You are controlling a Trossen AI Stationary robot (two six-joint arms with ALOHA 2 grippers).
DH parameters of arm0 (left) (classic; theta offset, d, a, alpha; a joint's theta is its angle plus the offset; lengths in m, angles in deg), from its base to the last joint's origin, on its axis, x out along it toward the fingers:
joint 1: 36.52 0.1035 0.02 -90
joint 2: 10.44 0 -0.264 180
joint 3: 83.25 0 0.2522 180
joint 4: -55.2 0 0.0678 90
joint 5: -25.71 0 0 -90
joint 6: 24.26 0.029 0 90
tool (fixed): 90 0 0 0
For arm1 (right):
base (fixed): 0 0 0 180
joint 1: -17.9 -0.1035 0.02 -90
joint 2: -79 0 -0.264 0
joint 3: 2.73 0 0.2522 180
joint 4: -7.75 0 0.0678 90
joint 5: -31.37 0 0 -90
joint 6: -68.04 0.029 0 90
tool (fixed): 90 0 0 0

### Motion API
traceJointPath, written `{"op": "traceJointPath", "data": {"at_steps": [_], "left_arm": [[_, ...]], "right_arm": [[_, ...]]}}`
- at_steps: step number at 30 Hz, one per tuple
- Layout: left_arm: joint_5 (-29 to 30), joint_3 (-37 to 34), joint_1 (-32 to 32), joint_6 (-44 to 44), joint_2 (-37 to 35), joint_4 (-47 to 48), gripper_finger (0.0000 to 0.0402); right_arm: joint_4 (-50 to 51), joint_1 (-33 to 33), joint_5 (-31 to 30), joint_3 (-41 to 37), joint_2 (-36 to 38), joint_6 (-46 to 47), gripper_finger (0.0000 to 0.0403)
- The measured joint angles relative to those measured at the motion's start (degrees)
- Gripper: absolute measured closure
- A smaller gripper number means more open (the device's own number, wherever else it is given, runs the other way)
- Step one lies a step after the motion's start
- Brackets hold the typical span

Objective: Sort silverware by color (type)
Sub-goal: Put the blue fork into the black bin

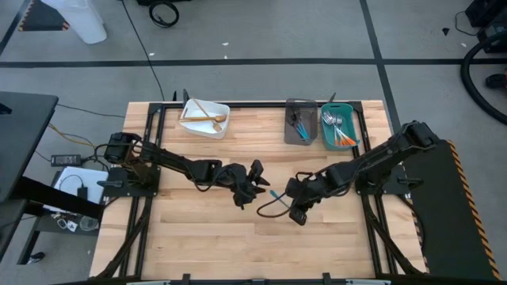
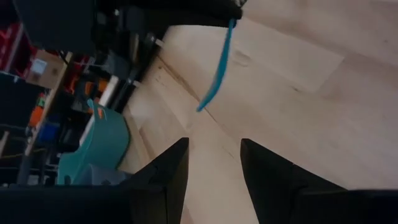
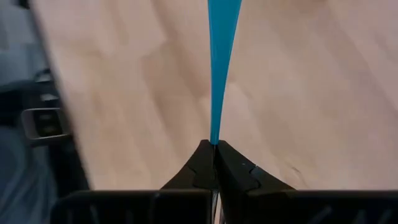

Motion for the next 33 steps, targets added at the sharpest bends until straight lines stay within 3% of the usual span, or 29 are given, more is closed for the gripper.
{"op": "traceJointPath", "data": {"at_steps": [6,17,22,33], "left_arm": [[-0.42,0.0,0.03,0.27,0.0,-4.7,0.0249],[-9.81,0.0,-0.3,5.3,0.0,-6.66,0.0249],[-10.86,0.0,-0.3,5.38,0.0,-7.9,0.0251],[-10.89,-0.02,-0.3,4.63,0.0,-7.56,0.0319]], "right_arm": [[-4.19,1.81,7.66,0.0,0.27,-4.85,0.0389],[-4.27,5.72,14.09,0.02,0.7,-9.43,0.0389],[-5.75,7.22,16.24,0.02,0.7,-10.48,0.0389],[-7.59,9.86,20.52,0.02,0.7,-12.98,0.0389]]}}
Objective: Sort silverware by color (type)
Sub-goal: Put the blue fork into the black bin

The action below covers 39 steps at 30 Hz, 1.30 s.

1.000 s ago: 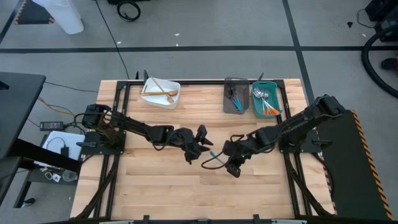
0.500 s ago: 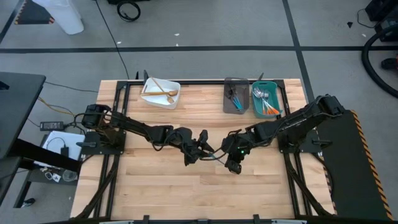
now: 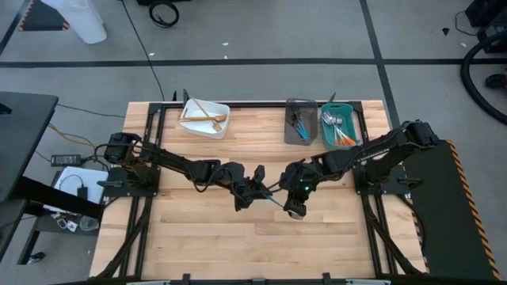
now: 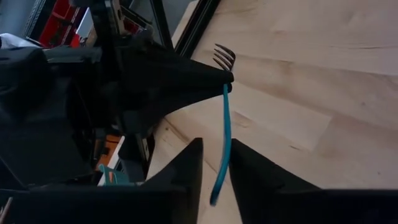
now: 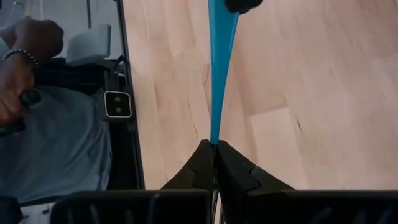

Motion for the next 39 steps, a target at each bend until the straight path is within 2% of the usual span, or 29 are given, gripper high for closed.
{"op": "traceJointPath", "data": {"at_steps": [7,13,22,26,29,35,39], "left_arm": [[-0.46,-0.08,-0.1,0.02,0.04,1.46,0.038],[-0.29,-0.09,-0.02,-0.4,0.04,2.55,0.0388],[0.39,-0.02,0.07,-3.54,0.04,4.44,0.0388],[0.17,-0.02,0.5,-9.77,0.04,4.73,0.0388],[0.08,0.0,1.92,-15.81,0.04,5.25,0.0388],[0.05,0.0,6.81,-32.04,0.04,5.36,0.0388],[0.1,0.0,10.27,-42.73,0.04,4.02,0.0388]], "right_arm": [[0.13,1.11,1.84,0.0,0.0,-1.19,0.0387],[0.38,1.88,1.58,-0.02,0.02,-2.28,0.0377],[-0.18,5.22,2.48,0.0,0.31,-4.44,0.0294],[0.23,6.72,2.46,0.0,3.0,-5.95,0.0261],[1.31,7.13,-2.43,0.0,6.84,-8.81,0.0249],[6.18,6.04,-22.51,0.0,15.33,-14.45,0.0249],[6.78,3.52,-32.17,0.0,18.57,-16.96,0.0252]]}}
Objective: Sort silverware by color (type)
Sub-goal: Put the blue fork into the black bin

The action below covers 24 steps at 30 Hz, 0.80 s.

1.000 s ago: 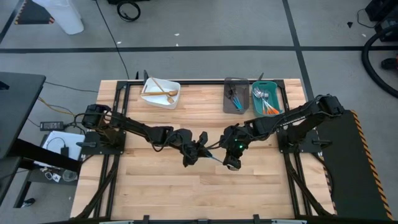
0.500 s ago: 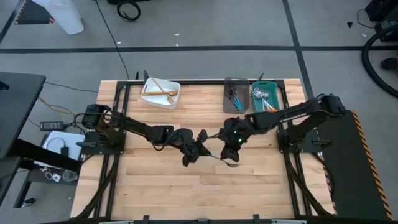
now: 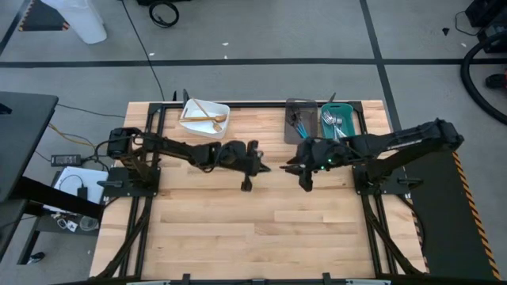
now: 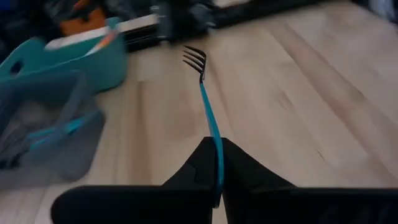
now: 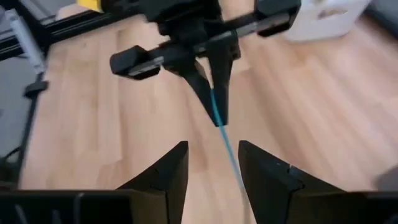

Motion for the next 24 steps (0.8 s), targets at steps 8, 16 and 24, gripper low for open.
{"op": "traceJointPath", "data": {"at_steps": [8,16,24], "left_arm": [[-0.07,0.02,4.42,-13.88,-0.02,-7.37,0.0388],[-0.01,0.02,5.73,-19.86,-0.09,-15.88,0.0388],[2.48,0.02,5.73,-18.3,-0.09,-15.44,0.0388]], "right_arm": [[0.05,-2.68,-7.94,0.0,1.05,-2.01,0.0252],[3.81,-2.64,-11.51,0.0,1.05,0.78,0.0254],[7.38,-3.38,-15.78,0.0,0.58,2.99,0.0273]]}}
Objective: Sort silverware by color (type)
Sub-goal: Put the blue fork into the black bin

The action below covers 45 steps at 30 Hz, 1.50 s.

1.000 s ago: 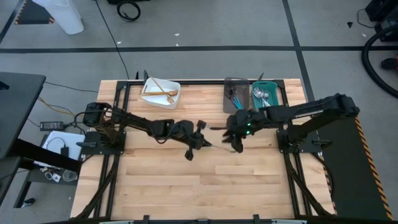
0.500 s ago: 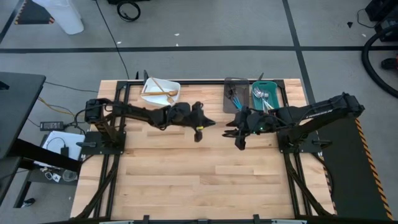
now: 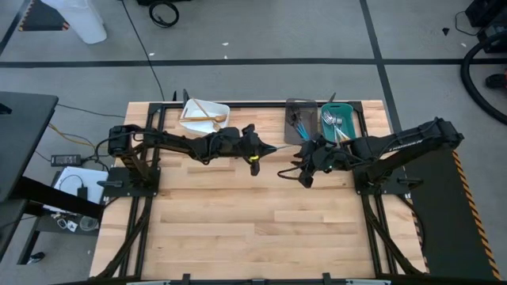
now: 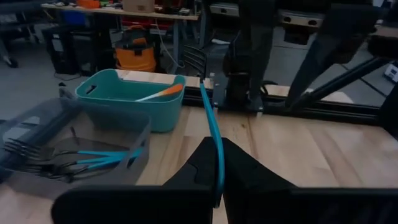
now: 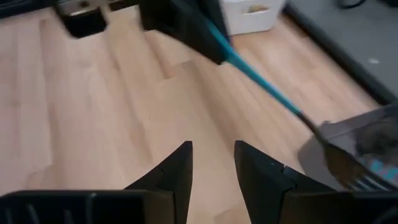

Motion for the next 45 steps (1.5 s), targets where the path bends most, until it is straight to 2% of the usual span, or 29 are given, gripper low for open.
{"op": "traceJointPath", "data": {"at_steps": [5,10,17,21,26,34,40,45], "left_arm": [[0.28,0.0,0.0,-0.04,0.0,-3.54,0.0388],[2.47,0.0,0.0,1.31,0.0,-4.8,0.0388],[5.08,0.0,-0.6,14.78,0.0,0.76,0.0388],[5.96,0.0,-0.69,19.31,0.0,3.97,0.0388],[7.37,1.17,-1.28,19.48,0.0,6.71,0.0388],[12.91,4.89,-3.38,19.06,0.0,15.51,0.0388],[16.66,5.09,-5.11,18.77,0.0,16.38,0.0388],[17.23,5.09,-6.15,17.57,0.0,15.76,0.0388]], "right_arm": [[0.55,-1.77,-8.55,-0.07,-0.72,0.0,0.0282],[0.36,-2.68,-11.39,-0.02,-0.16,-2.68,0.0284],[0.65,-2.84,-11.08,-0.02,-0.74,-13.4,0.0284],[-0.05,-2.81,-10.82,-0.02,-1.52,-17.15,0.0284],[-1.63,-1.16,-9.18,0.8,-5.24,-20.42,0.0284],[1.77,-0.46,-13.62,6.83,-13.13,-26.86,0.0284],[1.64,-0.26,-14.75,7.67,-16.13,-34.75,0.0284],[0.21,0.33,-16.3,7.67,-17.81,-39.19,0.0285]]}}
